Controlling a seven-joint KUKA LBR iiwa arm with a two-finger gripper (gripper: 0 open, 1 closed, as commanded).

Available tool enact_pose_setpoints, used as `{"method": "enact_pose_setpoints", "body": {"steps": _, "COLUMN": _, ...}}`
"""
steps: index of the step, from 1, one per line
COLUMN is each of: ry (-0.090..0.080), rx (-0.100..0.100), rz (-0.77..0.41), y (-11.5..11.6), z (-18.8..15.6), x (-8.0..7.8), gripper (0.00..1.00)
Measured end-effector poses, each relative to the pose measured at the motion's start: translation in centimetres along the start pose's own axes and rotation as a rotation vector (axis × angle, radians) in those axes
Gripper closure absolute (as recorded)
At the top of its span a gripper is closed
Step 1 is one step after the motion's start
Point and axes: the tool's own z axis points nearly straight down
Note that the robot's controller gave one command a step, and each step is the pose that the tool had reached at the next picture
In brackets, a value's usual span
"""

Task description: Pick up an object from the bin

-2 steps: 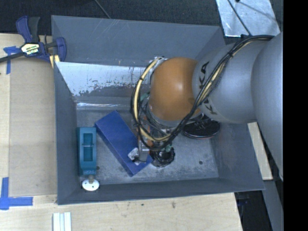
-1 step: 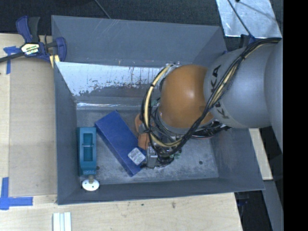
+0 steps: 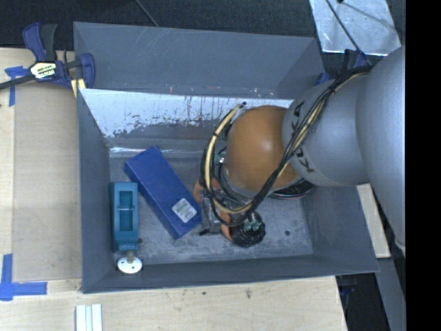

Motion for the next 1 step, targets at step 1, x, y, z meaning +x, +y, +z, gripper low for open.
{"method": "enact_pose_setpoints", "body": {"steps": 1, "ry": 0.001, "rx": -0.003, "rz": 0.0, "y": 0.16, "z": 0.11, "x": 0.04, "gripper": 0.0}}
